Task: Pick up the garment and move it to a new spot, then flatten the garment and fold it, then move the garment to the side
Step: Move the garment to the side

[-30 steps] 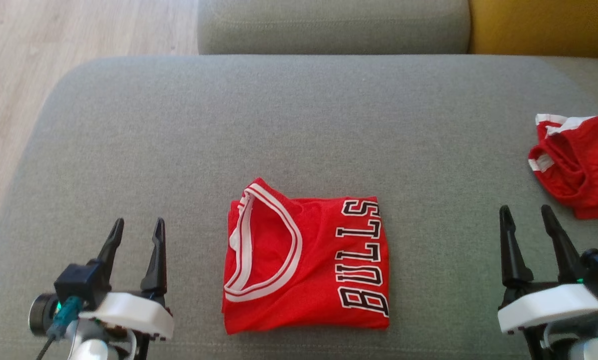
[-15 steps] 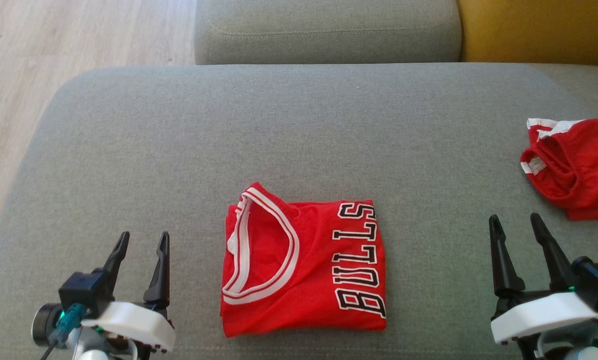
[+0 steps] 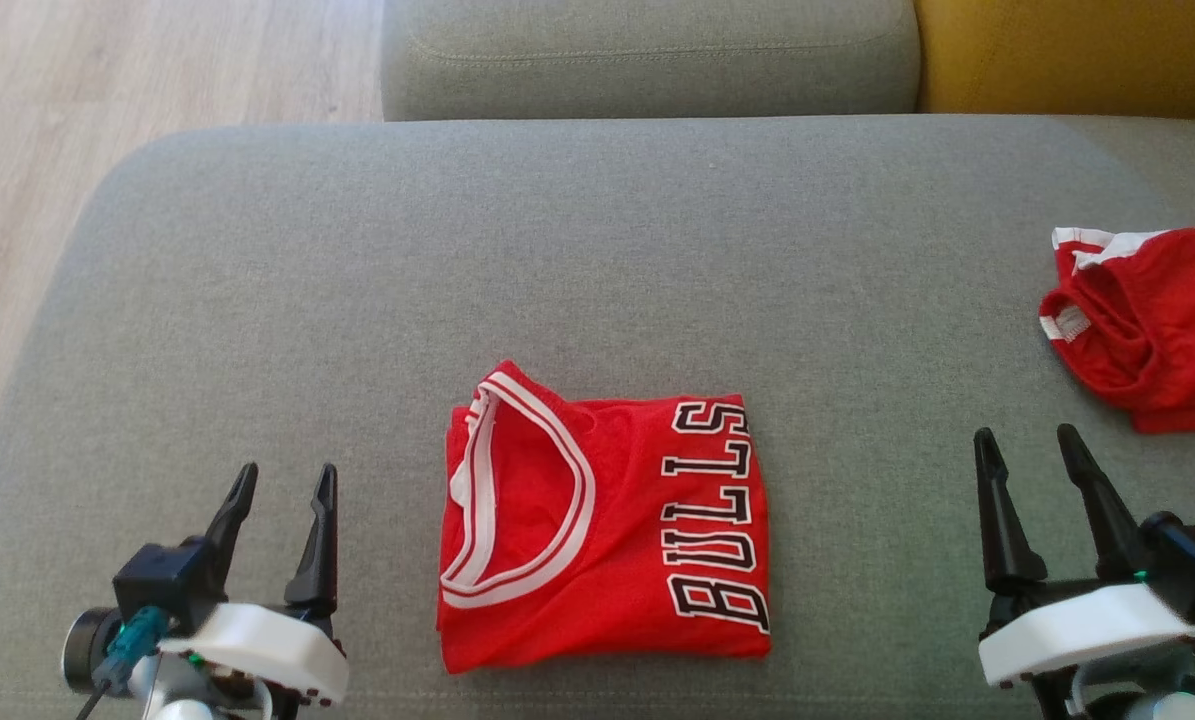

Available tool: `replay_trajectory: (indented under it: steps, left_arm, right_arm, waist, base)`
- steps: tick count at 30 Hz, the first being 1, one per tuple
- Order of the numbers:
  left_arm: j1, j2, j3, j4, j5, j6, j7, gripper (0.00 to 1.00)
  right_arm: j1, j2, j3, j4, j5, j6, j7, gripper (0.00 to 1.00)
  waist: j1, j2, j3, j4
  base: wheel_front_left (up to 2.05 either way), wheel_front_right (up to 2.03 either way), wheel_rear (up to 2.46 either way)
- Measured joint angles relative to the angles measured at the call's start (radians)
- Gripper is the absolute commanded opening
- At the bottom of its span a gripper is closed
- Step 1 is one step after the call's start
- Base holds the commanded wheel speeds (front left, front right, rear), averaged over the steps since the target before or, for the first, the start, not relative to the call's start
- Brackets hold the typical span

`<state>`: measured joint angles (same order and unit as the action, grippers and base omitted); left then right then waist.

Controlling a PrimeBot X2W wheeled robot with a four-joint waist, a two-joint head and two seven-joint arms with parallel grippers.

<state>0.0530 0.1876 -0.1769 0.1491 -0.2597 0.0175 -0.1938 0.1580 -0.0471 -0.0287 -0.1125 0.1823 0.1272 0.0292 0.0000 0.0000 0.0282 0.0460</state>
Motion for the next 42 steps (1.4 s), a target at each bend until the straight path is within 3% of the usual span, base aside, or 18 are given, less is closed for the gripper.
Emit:
replay_trajectory:
  steps: [11, 21, 26, 31, 32, 33, 34, 42]
  left_arm:
    - [-0.019, 0.003, -0.009, -0.006, 0.000, 0.001, 0.007, 1.00]
    - [-0.120, -0.007, -0.040, 0.011, 0.000, -0.017, -0.017, 1.00]
    - [-0.137, -0.016, -0.048, 0.034, 0.000, -0.018, -0.030, 1.00]
    - [-0.153, -0.024, -0.052, 0.044, 0.000, -0.018, -0.039, 1.00]
    - [-0.157, -0.025, -0.052, 0.048, 0.000, -0.018, -0.043, 1.00]
    - [-0.160, -0.025, -0.051, 0.050, 0.000, -0.018, -0.046, 1.00]
    - [-0.162, -0.025, -0.051, 0.050, 0.000, -0.018, -0.046, 1.00]
    - [-0.162, -0.025, -0.049, 0.052, 0.000, -0.017, -0.047, 1.00]
  right_arm:
    - [-0.007, 0.000, 0.016, 0.014, -0.006, 0.000, 0.009, 1.00]
    - [-0.135, -0.012, 0.207, 0.234, 0.015, 0.000, 0.065, 1.00]
    - [-0.151, -0.014, 0.262, 0.365, 0.031, 0.000, 0.102, 1.00]
    - [-0.181, -0.018, 0.295, 0.421, 0.040, 0.000, 0.112, 1.00]
    - [-0.197, -0.021, 0.303, 0.431, 0.047, 0.000, 0.112, 0.73]
    - [-0.214, -0.023, 0.314, 0.443, 0.052, 0.000, 0.114, 0.21]
    - [-0.244, -0.027, 0.328, 0.461, 0.059, 0.000, 0.124, 0.00]
    - [-0.308, -0.049, 0.370, 0.489, 0.057, 0.000, 0.119, 0.00]
  waist:
    - [0.0000, 0.0000, 0.035, 0.005]
    - [0.0000, 0.0000, 0.120, 0.066]
    - [0.0000, 0.0000, 0.147, 0.100]
    - [0.0000, 0.0000, 0.162, 0.112]
    - [0.0000, 0.0000, 0.164, 0.113]
    - [0.0000, 0.0000, 0.166, 0.112]
    - [0.0000, 0.0000, 0.168, 0.109]
    - [0.0000, 0.0000, 0.176, 0.083]
  base:
    - [0.00, 0.00, 0.00]
    - [0.00, 0.00, 0.00]
    - [0.00, 0.00, 0.00]
    - [0.00, 0.00, 0.00]
    - [0.00, 0.00, 0.00]
    - [0.00, 0.00, 0.00]
    - [0.00, 0.00, 0.00]
    - [0.00, 0.00, 0.00]
